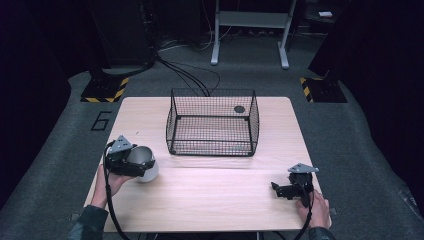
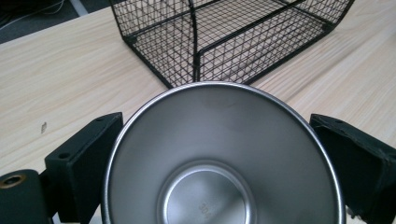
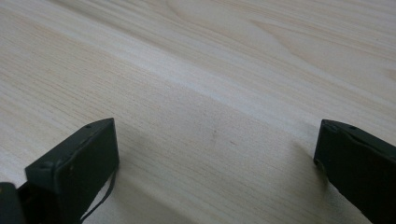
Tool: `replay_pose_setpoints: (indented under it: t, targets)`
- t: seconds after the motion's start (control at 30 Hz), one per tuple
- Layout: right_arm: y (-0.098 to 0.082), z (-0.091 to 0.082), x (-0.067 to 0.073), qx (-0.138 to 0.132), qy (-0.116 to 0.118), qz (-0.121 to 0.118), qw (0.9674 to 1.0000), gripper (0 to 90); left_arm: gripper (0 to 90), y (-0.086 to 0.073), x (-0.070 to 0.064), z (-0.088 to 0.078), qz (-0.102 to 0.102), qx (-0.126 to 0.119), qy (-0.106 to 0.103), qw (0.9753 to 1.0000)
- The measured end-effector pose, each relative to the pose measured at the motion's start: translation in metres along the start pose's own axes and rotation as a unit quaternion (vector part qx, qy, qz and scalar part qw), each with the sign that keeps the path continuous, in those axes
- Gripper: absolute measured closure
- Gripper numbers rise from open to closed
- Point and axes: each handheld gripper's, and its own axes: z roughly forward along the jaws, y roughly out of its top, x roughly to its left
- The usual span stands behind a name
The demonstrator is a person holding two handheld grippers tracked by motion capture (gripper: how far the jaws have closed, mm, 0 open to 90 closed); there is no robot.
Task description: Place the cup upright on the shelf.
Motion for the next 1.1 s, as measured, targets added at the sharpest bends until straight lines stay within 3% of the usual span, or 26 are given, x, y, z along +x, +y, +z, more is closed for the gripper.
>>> replay_pose_setpoints:
  t: [0.47, 1.1]
  targets:
    - [0.0, 0.0, 0.0, 0.0, 0.0, 0.0, 1.0, 0.0, 6.5, 0.015, -0.022, 0.0, 0.029, -0.005, -0.025, 0.9992]
    - [0.0, 0.0, 0.0, 0.0, 0.0, 0.0, 1.0, 0.0, 6.5, 0.033, -0.048, 0.02, 0.062, 0.002, -0.068, 0.9957]
